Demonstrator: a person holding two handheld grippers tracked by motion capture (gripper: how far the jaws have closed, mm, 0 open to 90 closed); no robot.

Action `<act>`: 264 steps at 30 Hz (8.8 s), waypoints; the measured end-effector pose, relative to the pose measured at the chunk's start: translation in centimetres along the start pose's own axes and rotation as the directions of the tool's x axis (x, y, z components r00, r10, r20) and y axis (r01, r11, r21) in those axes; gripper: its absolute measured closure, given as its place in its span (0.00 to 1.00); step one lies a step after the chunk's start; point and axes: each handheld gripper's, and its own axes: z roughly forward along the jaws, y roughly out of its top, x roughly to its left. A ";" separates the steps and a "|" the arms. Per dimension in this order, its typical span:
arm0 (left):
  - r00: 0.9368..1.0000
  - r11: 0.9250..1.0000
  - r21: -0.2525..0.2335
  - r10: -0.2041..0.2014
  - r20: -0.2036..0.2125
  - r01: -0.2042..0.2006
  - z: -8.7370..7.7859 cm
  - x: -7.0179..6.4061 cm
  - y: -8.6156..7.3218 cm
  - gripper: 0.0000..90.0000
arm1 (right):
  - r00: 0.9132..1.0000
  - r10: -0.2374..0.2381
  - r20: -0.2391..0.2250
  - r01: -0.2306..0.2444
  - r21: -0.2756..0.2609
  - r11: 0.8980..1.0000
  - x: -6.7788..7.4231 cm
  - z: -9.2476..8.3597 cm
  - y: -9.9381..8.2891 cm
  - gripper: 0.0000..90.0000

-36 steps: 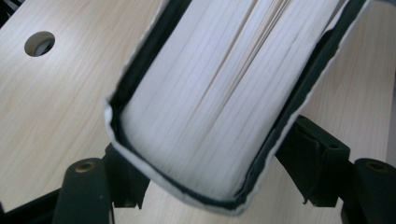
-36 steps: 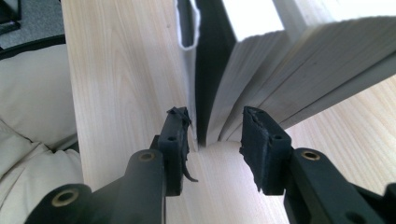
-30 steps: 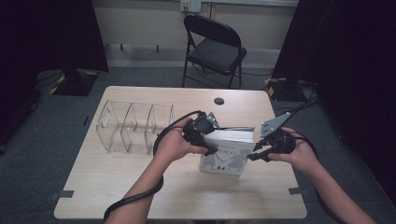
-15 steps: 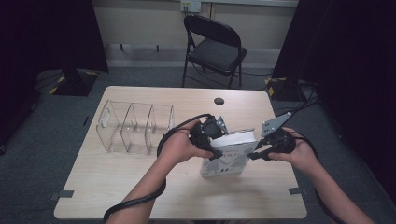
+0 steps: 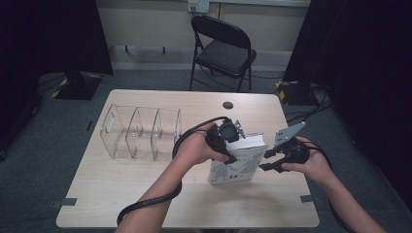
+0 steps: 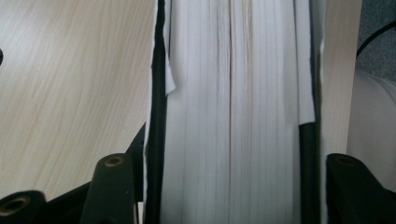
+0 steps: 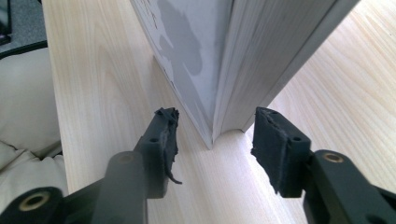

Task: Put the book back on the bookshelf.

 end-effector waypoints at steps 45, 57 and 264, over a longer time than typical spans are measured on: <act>0.996 0.986 0.137 -0.087 -0.028 0.090 -0.7 -0.3 -0.9 0.51 | 0.982 0.170 0.088 -0.163 -0.084 0.983 2.1 7.6 -7.8 0.21; 0.996 0.987 0.130 -0.085 -0.036 0.089 -0.4 -0.3 -0.9 0.51 | 0.980 0.166 0.110 -0.159 -0.077 0.984 2.8 9.1 -8.5 0.21; 0.753 0.747 0.124 -0.622 -0.213 0.653 -12.2 0.5 -14.1 0.58 | 0.971 0.179 0.156 -0.147 -0.196 0.969 3.4 10.1 -9.4 0.15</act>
